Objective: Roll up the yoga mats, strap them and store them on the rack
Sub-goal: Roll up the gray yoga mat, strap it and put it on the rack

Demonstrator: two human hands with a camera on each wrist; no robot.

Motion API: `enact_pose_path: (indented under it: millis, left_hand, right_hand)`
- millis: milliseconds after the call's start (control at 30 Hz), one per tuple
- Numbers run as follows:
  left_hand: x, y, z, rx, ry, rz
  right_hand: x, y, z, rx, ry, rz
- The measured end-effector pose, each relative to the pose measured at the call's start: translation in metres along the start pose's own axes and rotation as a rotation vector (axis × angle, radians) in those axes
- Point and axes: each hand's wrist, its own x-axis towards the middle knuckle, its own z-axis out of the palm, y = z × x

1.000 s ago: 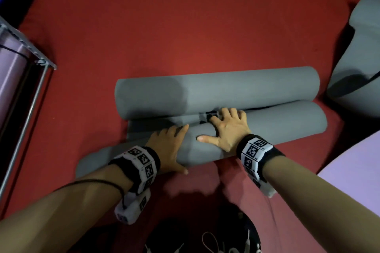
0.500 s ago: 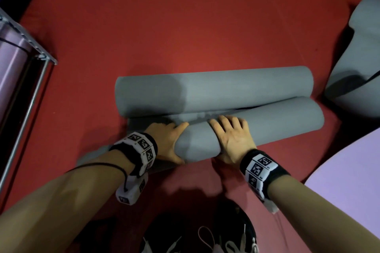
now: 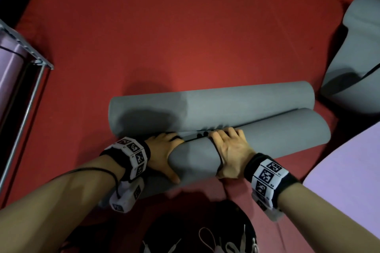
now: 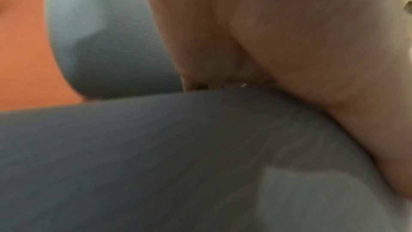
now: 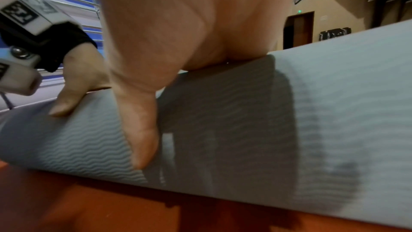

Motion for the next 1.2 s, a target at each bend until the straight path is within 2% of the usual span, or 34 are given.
enact_pose_path:
  millis: [100, 200, 333, 400, 433, 567, 667, 767, 933, 1100, 1200]
  left_hand:
    - [0.003, -0.003, 0.003, 0.004, -0.052, -0.014]
    - [0.010, -0.005, 0.007, -0.205, -0.041, -0.049]
    - [0.020, 0.004, 0.007, -0.525, 0.230, -0.092]
    - [0.028, 0.004, -0.011, -0.650, 0.418, -0.129]
    - [0.033, 0.001, -0.023, -0.659, 0.450, -0.149]
    - [0.033, 0.001, -0.070, -0.540, 0.314, -0.267]
    - [0.030, 0.000, -0.075, -0.473, 0.251, -0.276]
    - [0.033, -0.005, -0.066, -0.400, 0.304, -0.268]
    - [0.037, -0.016, -0.060, -0.397, 0.342, -0.268]
    - [0.036, -0.021, -0.062, -0.380, 0.337, -0.257]
    - [0.037, -0.018, -0.066, -0.390, 0.363, -0.248]
  right_hand:
    - [-0.003, -0.002, 0.007, 0.003, 0.006, 0.018]
    - [-0.018, -0.006, 0.024, 0.037, 0.102, 0.039]
    - [-0.026, -0.009, 0.037, 0.049, 0.159, 0.040]
    - [-0.020, -0.006, 0.034, 0.053, 0.135, 0.041]
    - [-0.017, -0.005, 0.030, 0.052, 0.107, 0.040]
    - [-0.005, 0.002, 0.013, 0.035, -0.009, 0.013]
    - [0.008, 0.012, -0.001, 0.073, -0.030, -0.047]
    - [0.024, 0.023, -0.018, 0.114, -0.080, -0.100]
    - [0.033, 0.036, -0.035, -0.143, -0.134, -0.144]
    - [0.038, 0.030, -0.043, 0.142, -0.112, 0.020]
    - [0.040, 0.030, -0.048, 0.234, -0.173, 0.051]
